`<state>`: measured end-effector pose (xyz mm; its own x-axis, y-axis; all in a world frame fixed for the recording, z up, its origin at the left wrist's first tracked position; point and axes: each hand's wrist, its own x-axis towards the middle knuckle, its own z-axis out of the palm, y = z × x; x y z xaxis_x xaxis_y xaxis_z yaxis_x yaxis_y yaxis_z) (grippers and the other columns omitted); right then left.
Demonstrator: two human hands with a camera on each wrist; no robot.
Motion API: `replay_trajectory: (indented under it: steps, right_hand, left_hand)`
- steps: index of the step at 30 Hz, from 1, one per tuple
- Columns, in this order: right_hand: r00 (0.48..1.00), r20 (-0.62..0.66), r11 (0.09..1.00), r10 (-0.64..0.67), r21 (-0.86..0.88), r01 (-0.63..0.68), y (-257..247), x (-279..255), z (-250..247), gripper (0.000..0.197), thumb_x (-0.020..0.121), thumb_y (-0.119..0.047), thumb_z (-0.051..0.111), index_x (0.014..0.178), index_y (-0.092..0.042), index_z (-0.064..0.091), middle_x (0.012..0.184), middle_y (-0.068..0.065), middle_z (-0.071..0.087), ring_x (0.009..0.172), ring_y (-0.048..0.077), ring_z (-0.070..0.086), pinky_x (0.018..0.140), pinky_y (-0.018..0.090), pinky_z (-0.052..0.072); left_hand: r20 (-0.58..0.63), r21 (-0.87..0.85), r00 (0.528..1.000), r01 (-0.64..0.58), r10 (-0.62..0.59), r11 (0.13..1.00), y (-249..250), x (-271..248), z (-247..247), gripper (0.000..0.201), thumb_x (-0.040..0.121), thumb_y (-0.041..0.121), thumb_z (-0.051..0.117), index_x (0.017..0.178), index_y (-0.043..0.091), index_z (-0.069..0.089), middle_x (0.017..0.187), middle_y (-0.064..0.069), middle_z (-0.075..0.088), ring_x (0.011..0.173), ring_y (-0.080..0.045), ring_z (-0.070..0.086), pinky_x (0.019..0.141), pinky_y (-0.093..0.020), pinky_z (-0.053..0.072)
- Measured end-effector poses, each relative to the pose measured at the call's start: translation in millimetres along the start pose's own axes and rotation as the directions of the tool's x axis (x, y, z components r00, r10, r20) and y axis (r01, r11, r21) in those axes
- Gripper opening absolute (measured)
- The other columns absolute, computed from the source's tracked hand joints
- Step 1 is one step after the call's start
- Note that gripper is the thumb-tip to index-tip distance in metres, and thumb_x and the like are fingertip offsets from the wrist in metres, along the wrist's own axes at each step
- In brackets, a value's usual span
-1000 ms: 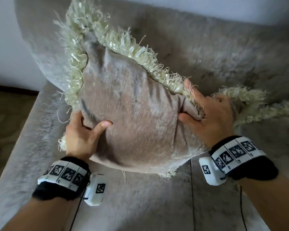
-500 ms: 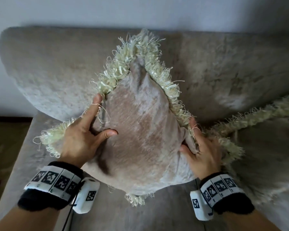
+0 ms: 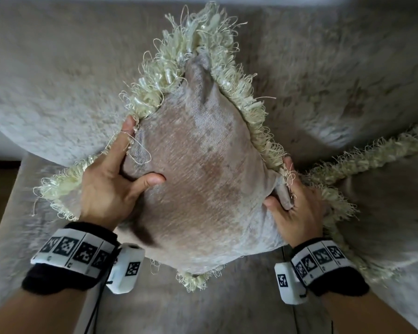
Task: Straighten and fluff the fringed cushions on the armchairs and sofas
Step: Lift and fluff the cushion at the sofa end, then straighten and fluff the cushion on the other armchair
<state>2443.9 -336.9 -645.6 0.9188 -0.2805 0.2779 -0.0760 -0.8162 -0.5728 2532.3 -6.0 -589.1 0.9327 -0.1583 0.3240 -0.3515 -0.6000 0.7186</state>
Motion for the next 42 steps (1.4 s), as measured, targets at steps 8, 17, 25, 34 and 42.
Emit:
replay_trajectory:
  steps: [8, 17, 25, 34, 42]
  right_hand:
    - [0.999, -0.046, 0.998, -0.002, 0.07, 0.005, -7, 0, -12, 0.084, 0.08, -0.054, 0.055, 0.154, -0.024, 0.03, 0.09, -0.002, 0.065, 0.088, -0.01, 0.034, 0.088, 0.048, 0.044]
    - [0.991, -0.106, 0.992, -0.079, 0.09, 0.089, -24, -3, -53, 0.06, 0.093, -0.059, 0.055, 0.126, -0.01, 0.067, 0.106, 0.005, 0.062, 0.097, 0.029, 0.061, 0.086, 0.059, 0.05]
    - [0.95, 0.147, 0.855, 0.277, -0.488, -0.174, -109, 0, -108, 0.048, 0.087, -0.059, 0.053, 0.104, -0.017, 0.069, 0.112, 0.015, 0.063, 0.103, 0.037, 0.063, 0.096, 0.049, 0.043]
    - [0.894, 0.445, 0.879, -0.055, -0.402, 0.254, -283, -12, -129, 0.043, 0.089, -0.054, 0.057, 0.112, -0.019, 0.069, 0.11, 0.01, 0.07, 0.095, 0.031, 0.068, 0.089, 0.042, 0.052]
    - [0.607, 0.621, 0.694, -0.495, -0.138, 0.707, -496, -102, -96, 0.044, 0.092, -0.053, 0.052, 0.114, -0.018, 0.066, 0.103, 0.008, 0.072, 0.091, 0.032, 0.068, 0.084, 0.04, 0.052]
  left_hand:
    - [-0.024, 0.02, 1.0, 0.009, -0.009, 1.0, -5, -14, -4, 0.093, 0.077, 0.08, 0.055, 0.156, 0.051, 0.016, 0.105, 0.023, 0.054, 0.09, -0.015, 0.061, 0.089, -0.043, 0.055]
    - [-0.125, 0.183, 0.982, 0.166, -0.145, 0.969, 31, -33, -42, 0.067, 0.085, 0.058, 0.061, 0.141, 0.021, 0.058, 0.137, -0.017, 0.052, 0.128, -0.018, 0.045, 0.104, -0.003, 0.025]
    - [0.092, 0.241, 0.956, 0.25, -0.278, 0.938, 89, -69, -129, 0.062, 0.082, 0.069, 0.054, 0.135, 0.037, 0.06, 0.131, 0.005, 0.056, 0.102, -0.011, 0.066, 0.086, -0.041, 0.057]
    - [-0.063, 0.339, 0.897, 0.432, -0.438, 0.836, 135, -147, -272, 0.057, 0.084, 0.066, 0.056, 0.137, 0.044, 0.055, 0.129, 0.011, 0.057, 0.103, -0.011, 0.066, 0.091, -0.04, 0.056]
    - [-0.15, 0.425, 0.757, 0.63, -0.636, 0.65, 144, -278, -429, 0.061, 0.088, 0.069, 0.05, 0.144, 0.047, 0.042, 0.13, 0.009, 0.059, 0.112, -0.014, 0.063, 0.091, -0.043, 0.055]
